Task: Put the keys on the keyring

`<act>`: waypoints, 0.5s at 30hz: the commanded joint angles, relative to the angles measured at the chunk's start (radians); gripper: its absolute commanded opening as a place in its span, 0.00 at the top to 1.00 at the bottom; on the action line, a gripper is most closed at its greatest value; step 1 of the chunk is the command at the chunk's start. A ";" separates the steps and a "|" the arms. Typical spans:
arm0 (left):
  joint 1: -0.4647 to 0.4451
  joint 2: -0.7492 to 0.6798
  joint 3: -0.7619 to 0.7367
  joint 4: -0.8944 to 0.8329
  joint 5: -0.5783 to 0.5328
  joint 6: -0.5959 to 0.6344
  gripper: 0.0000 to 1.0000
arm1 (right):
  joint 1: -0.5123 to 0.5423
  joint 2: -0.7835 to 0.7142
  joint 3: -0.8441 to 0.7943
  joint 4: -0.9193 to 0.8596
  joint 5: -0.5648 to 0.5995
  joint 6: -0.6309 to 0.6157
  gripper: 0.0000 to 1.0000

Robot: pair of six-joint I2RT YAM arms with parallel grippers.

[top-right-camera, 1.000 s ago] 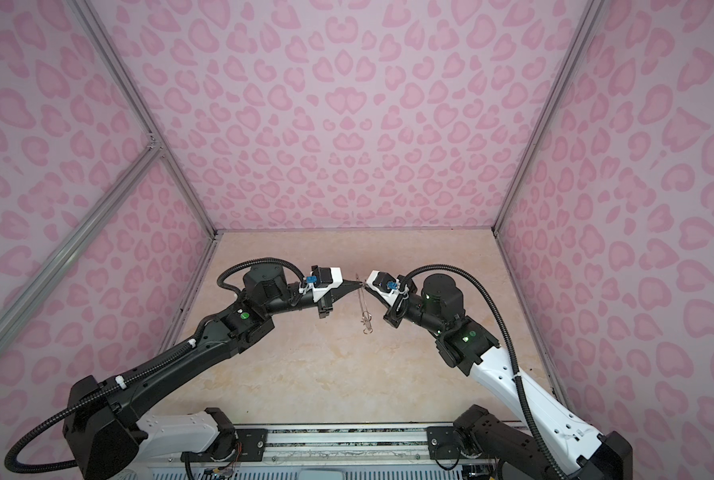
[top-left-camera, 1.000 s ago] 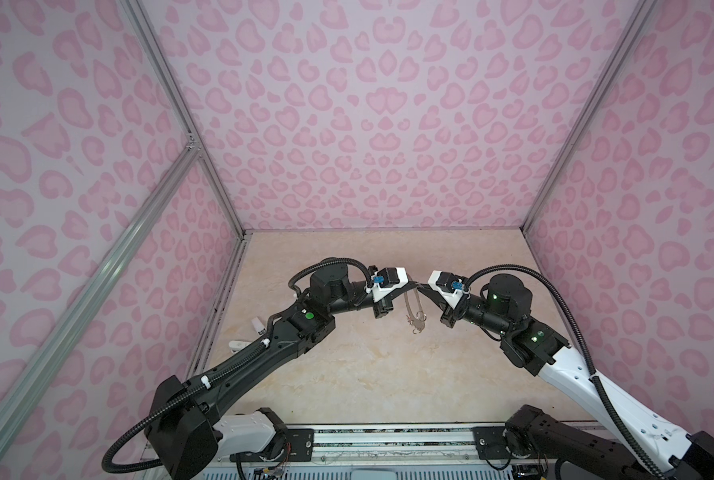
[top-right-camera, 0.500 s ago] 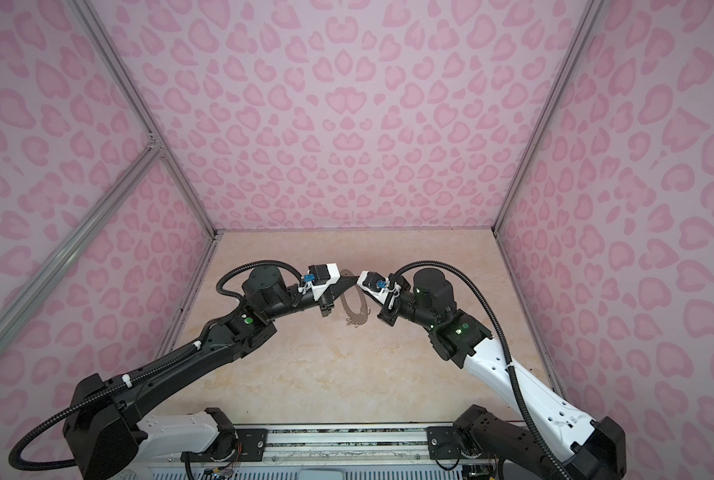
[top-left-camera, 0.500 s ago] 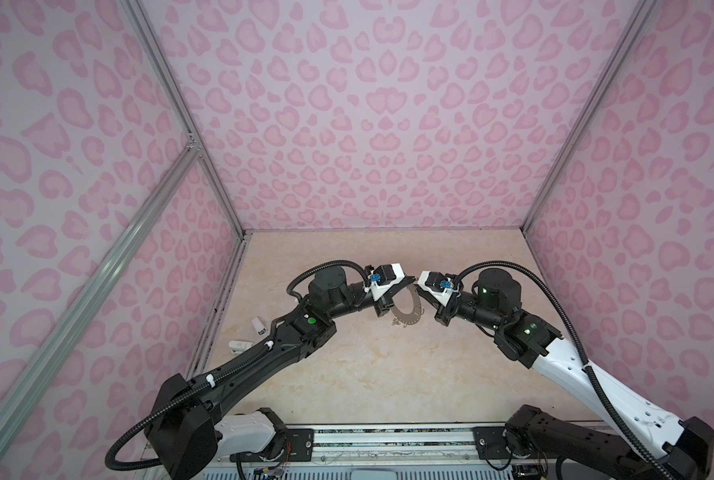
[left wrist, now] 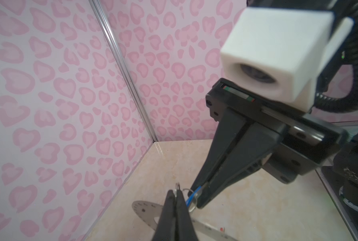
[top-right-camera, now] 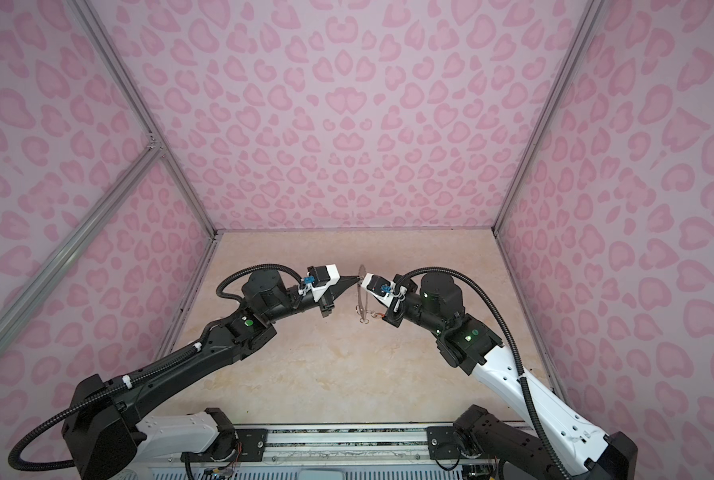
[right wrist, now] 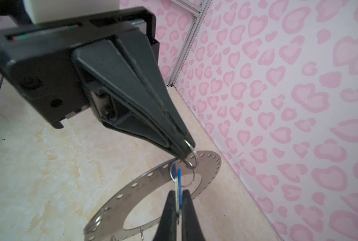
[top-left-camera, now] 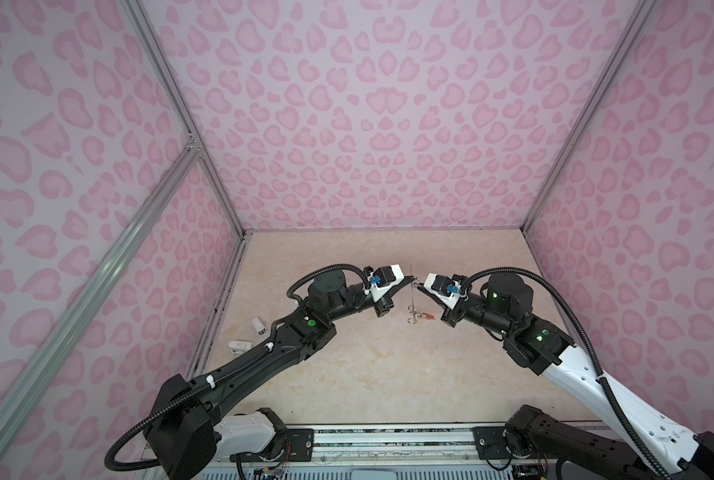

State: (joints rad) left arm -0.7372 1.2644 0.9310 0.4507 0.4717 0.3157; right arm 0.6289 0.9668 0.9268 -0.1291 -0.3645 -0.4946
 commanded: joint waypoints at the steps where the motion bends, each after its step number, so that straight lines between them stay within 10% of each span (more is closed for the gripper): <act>1: -0.001 -0.003 0.008 0.014 0.007 0.020 0.97 | -0.006 -0.009 0.003 0.004 0.021 -0.010 1.00; 15: -0.018 -0.001 0.016 -0.058 0.008 0.080 0.97 | -0.026 0.008 0.034 -0.017 -0.001 -0.023 1.00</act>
State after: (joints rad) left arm -0.7509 1.2648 0.9325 0.3901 0.4740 0.3683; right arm 0.6022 0.9665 0.9497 -0.1444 -0.3492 -0.5083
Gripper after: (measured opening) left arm 0.049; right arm 0.053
